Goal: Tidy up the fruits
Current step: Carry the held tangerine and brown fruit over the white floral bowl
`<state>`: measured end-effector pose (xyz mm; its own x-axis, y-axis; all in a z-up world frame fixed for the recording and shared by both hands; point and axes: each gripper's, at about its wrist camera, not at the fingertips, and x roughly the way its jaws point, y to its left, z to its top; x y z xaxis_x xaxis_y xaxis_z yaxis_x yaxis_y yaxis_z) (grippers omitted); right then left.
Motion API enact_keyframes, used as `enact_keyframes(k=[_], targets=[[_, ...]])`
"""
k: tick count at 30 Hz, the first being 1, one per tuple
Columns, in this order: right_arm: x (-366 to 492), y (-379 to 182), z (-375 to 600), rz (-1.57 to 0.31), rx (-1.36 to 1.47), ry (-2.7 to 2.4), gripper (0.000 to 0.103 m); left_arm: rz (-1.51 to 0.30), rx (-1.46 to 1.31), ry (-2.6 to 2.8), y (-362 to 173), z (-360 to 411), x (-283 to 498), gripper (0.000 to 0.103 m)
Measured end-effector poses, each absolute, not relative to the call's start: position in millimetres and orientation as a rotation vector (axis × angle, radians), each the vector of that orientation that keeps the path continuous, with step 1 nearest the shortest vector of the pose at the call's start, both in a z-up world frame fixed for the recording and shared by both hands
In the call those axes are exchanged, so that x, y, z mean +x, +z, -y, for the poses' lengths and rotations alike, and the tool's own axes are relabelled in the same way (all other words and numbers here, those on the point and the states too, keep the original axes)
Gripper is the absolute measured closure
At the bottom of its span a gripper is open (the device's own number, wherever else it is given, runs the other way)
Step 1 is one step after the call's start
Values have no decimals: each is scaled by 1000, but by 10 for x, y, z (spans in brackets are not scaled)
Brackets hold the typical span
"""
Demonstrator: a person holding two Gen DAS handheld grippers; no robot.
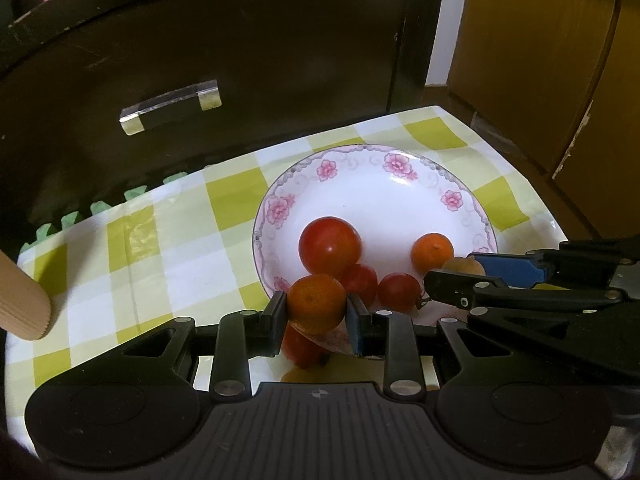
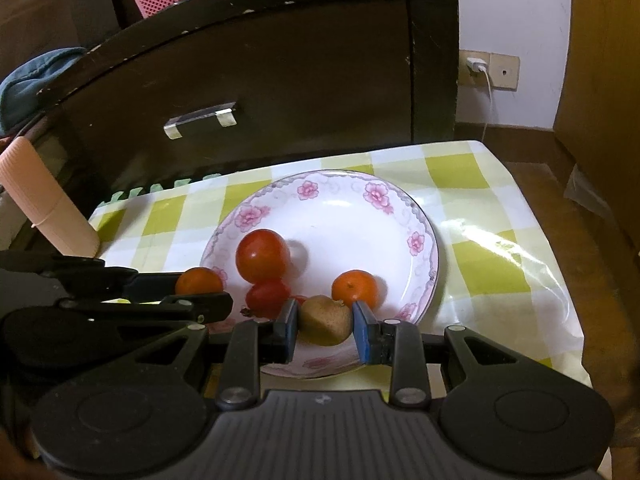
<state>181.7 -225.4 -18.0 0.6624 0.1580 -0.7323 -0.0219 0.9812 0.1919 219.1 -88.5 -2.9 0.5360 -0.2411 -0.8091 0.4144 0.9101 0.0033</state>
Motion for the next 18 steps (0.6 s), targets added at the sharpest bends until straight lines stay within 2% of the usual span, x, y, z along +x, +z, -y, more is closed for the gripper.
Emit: enact_keyframes(k=[18], targets=[[1971,-350,2360,-852,207,89,73,-924,200,-391,-111,946,2303,66]])
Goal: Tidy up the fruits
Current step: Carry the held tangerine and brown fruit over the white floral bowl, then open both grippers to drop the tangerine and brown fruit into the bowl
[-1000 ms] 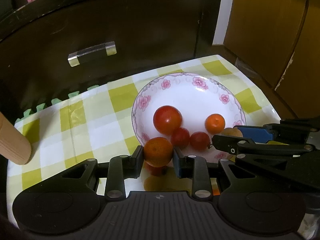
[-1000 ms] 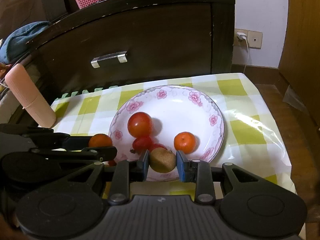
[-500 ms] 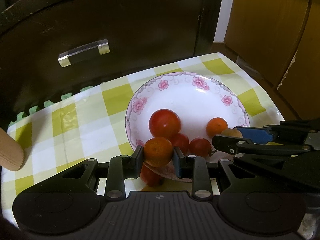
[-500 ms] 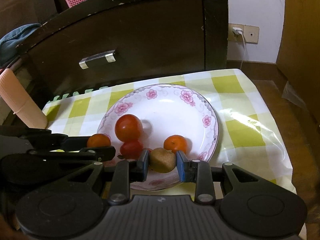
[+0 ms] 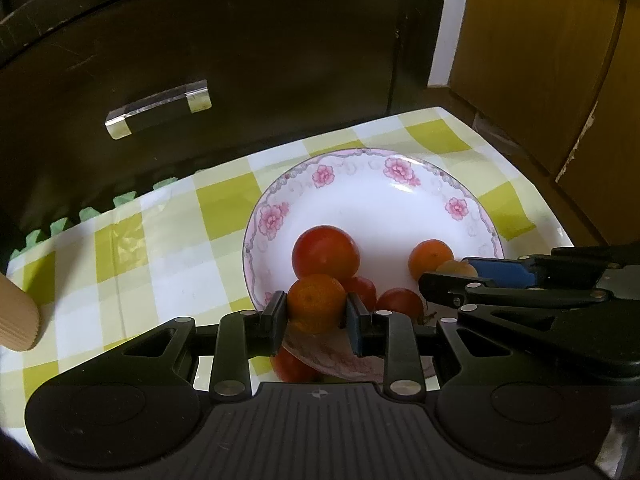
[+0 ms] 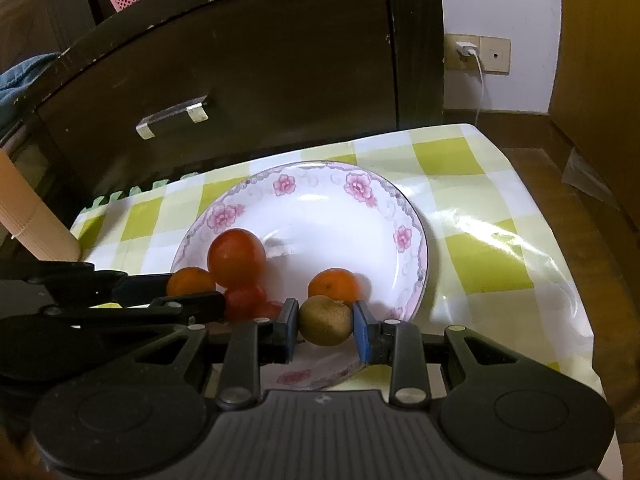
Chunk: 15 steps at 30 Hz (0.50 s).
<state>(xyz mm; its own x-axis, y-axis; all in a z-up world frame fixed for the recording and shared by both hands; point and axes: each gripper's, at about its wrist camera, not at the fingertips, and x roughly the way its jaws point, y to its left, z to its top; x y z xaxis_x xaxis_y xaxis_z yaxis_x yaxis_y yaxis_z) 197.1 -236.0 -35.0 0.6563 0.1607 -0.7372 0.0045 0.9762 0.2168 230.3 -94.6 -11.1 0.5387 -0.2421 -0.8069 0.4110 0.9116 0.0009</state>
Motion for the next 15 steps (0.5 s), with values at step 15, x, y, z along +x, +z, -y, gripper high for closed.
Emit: enact_keyframes(k=[15], targets=[[2191,-431,2443,-857,228,74,73,-891,160,-400,-95,1004,2439,65]])
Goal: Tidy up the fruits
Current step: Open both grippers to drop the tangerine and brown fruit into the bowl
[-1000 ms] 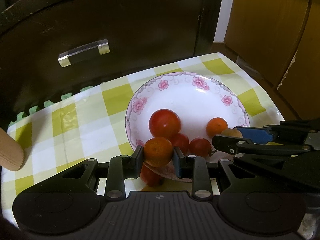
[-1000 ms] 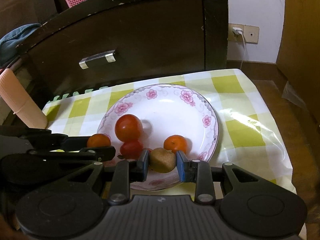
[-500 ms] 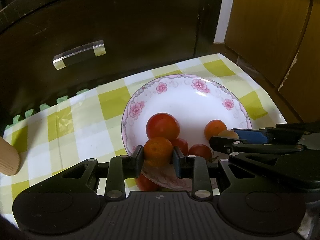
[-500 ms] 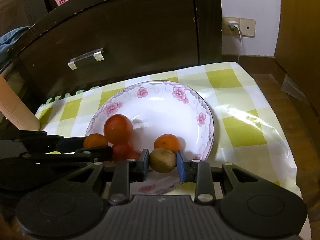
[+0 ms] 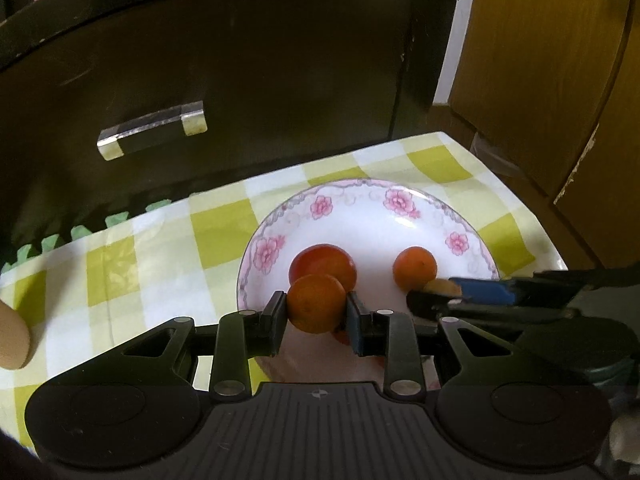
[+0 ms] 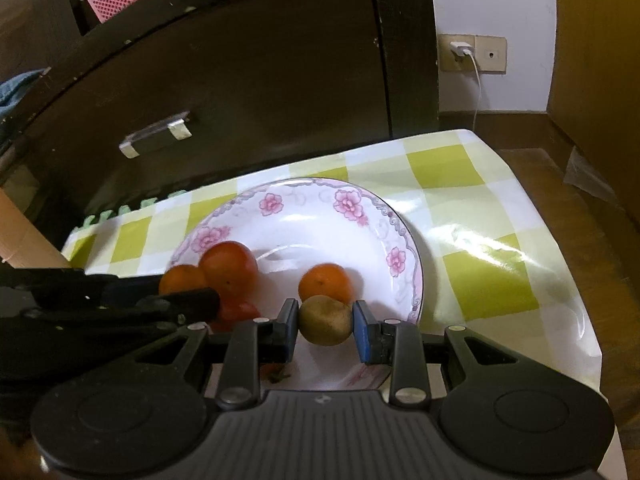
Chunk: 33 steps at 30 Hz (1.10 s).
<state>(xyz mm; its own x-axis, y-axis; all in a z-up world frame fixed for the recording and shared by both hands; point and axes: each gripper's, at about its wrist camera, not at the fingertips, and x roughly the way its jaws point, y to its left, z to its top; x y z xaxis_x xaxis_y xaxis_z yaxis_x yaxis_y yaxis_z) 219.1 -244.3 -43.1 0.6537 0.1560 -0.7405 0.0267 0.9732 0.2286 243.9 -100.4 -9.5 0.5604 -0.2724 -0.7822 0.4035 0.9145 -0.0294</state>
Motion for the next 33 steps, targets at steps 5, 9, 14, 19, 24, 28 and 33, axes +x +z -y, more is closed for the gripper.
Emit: enact_keyframes(k=[5,9,14,19,24,28,33], targets=[[2270,-446,2445,-855,221,73,73,-895,140,-406,-121,986,2507,63],[2292,-452,2440,-844,211,69,73,-893,135,-402,-132,977,2523,61],[2307,-441,2463,-836,223,61,72,-882,136,-396,-96,974,2511,57],[2289,-393,2476,-822,228,56,72,-873,127,-390,-46,944,2506,51],[2267,-330,2470,-806,230,52,70,-861,132,-375,29,915,2481,45],[2246,-275,2467,-791,230,52,68,-854,126,-368,94,884,2468,40],[2225,-222,2474,-779,234,48,67,-849,128,-360,146,874,2441,38]])
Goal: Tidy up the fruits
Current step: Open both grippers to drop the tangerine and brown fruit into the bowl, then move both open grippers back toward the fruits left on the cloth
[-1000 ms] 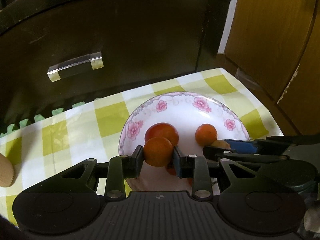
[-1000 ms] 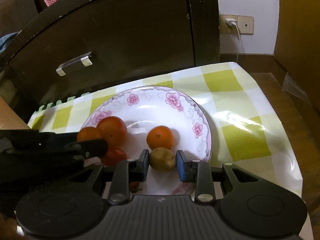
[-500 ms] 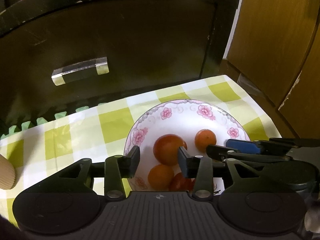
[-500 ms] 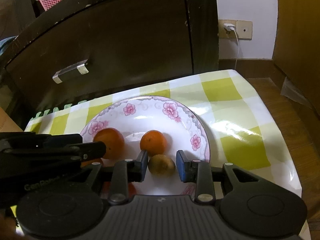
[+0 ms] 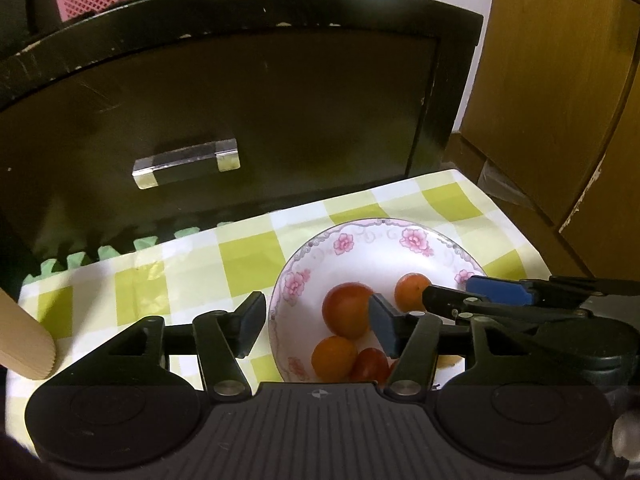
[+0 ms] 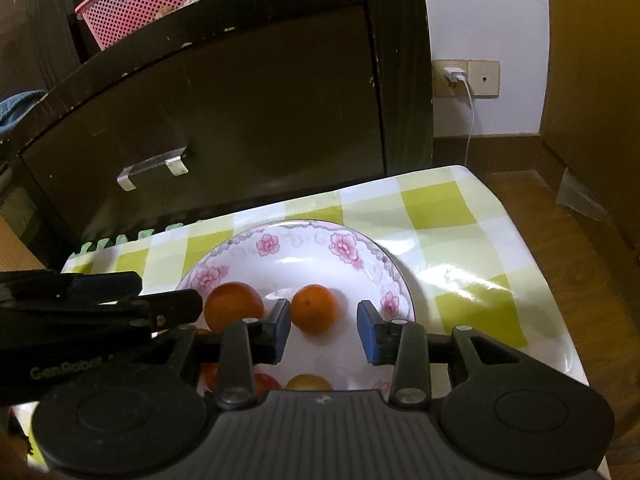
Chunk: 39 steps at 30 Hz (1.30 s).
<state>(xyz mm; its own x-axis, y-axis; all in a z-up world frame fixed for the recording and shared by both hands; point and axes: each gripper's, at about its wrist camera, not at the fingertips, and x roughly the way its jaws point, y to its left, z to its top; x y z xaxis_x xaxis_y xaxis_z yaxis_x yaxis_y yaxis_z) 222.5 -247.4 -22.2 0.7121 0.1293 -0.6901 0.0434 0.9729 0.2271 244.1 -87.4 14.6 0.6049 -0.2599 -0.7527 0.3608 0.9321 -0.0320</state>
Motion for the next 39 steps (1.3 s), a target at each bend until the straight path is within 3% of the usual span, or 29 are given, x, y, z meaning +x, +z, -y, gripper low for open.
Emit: enact_keyframes(k=[39], targets=[[1758,-95,2400,-784,299,41,63,-844,152,-355,385,769,2039,31]])
